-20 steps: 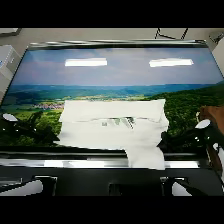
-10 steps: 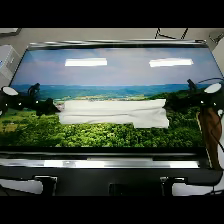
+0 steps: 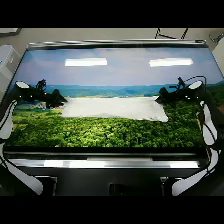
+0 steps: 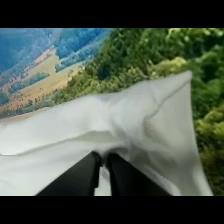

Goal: Fold the clothes and pants, and hang the long-sleeved shirts on hangers.

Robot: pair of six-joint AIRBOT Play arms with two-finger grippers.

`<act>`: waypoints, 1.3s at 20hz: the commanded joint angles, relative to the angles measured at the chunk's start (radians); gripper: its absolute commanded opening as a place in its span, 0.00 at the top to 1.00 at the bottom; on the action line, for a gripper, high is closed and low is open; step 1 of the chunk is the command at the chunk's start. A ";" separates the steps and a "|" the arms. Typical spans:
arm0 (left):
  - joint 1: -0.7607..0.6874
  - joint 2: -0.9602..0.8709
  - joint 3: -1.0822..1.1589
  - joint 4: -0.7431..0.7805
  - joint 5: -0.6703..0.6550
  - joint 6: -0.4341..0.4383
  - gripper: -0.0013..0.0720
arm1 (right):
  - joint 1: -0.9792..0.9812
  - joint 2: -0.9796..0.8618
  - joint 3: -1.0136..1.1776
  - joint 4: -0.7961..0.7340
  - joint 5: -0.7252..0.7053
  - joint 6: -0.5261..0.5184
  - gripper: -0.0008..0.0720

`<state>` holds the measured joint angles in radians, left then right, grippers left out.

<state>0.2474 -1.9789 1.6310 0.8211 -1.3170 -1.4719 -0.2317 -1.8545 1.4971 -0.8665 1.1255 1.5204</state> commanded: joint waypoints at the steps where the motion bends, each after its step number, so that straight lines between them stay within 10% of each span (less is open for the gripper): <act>1: 0.031 -0.031 0.032 -0.066 -0.063 -0.010 0.21 | -0.028 0.018 0.021 0.056 0.092 -0.023 0.47; 4: 0.119 -0.004 0.112 -0.066 -0.196 -0.019 0.09 | -0.172 0.066 0.030 0.014 0.214 -0.111 0.03; 8: 0.211 0.105 0.138 -0.066 -0.239 -0.033 0.09 | -0.301 0.005 0.000 -0.048 0.365 -0.086 0.00; 18: 0.082 0.344 0.138 -0.074 -0.273 -0.032 0.09 | -0.136 -0.106 -0.026 0.117 0.188 -0.207 0.01; 22: -0.021 0.385 0.138 -0.074 -0.271 -0.031 0.09 | -0.051 -0.106 -0.026 0.102 0.201 -0.209 0.40; 24: -0.087 0.385 0.138 -0.070 -0.255 -0.027 0.09 | -0.018 -0.102 -0.026 0.102 0.217 -0.208 0.93; 26: -0.167 0.382 0.138 -0.053 -0.181 -0.007 0.25 | -0.008 -0.070 -0.024 0.133 0.238 -0.216 0.93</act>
<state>0.1749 -1.6035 1.7683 0.7498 -1.5665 -1.5005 -0.2707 -1.9499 1.4700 -0.7704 1.3319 1.3094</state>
